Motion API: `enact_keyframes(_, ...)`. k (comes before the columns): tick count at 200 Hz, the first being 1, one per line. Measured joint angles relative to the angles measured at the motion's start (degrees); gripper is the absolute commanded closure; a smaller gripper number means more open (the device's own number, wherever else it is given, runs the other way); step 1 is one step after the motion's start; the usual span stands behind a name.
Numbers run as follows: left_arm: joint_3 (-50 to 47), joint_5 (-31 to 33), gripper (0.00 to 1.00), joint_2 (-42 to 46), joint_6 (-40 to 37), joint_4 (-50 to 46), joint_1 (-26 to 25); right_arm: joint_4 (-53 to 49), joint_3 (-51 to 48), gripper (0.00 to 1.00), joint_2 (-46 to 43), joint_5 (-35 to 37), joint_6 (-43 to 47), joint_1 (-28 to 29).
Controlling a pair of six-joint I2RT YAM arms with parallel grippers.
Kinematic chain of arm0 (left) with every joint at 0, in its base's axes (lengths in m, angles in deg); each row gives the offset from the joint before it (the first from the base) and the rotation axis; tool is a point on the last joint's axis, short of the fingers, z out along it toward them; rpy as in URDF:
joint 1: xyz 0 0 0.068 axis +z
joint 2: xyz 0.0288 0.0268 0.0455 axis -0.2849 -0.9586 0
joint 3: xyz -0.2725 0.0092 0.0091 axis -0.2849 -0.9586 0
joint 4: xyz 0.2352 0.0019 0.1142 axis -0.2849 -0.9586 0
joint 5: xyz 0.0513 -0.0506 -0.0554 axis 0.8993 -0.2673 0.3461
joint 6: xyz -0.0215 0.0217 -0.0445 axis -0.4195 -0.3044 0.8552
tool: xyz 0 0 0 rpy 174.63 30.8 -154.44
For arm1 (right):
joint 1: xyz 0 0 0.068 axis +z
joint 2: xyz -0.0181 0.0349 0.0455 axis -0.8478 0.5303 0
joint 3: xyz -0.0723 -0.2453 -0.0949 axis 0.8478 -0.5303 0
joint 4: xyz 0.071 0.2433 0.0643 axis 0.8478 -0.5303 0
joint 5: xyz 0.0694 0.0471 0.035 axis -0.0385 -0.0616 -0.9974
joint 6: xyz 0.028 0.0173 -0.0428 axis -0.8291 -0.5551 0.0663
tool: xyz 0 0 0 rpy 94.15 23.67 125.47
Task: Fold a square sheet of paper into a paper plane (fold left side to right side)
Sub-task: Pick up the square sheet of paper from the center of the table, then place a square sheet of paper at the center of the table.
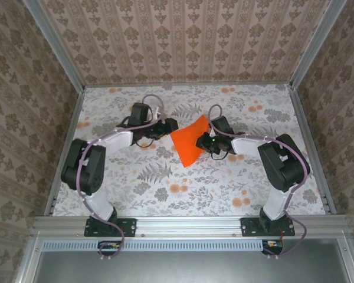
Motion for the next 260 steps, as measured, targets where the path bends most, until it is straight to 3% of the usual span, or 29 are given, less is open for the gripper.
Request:
enact_keyframes(65,-12.9,-5.8,0.12,6.8,14.8,20.6,5.6,24.2,-8.3,0.82,-8.2,-7.9,-10.0,-3.8)
enact_keyframes(96,-15.3,-8.4,0.09,5.4,26.9,37.7,5.7,33.2,-8.6,0.82,-12.2,-9.6,-14.6,-4.6)
enact_keyframes(114,-15.2,-9.0,0.06,1.6,35.9,51.5,5.5,37.8,-8.5,0.82,-14.3,-10.2,-17.5,-4.6)
enact_keyframes(130,-15.1,-9.0,0.04,-1.6,40.8,58.1,5.2,41.0,-7.8,0.82,-15.3,-10.9,-19.7,-4.6)
enact_keyframes(228,-9.7,-9.3,0.03,-5.7,48.7,67.2,-1.2,45.9,-5.5,0.82,-16.8,-11.3,-25.0,-3.6)
enact_keyframes(246,-8.5,-9.3,0.08,-6.8,49.4,67.3,-2.2,46.1,-5.5,0.82,-16.8,-11.3,-25.4,-3.2)
enact_keyframes(260,-7.9,-9.3,0.17,-7.1,49.8,67.4,-2.7,46.2,-5.5,0.82,-16.8,-11.3,-25.9,-2.9)
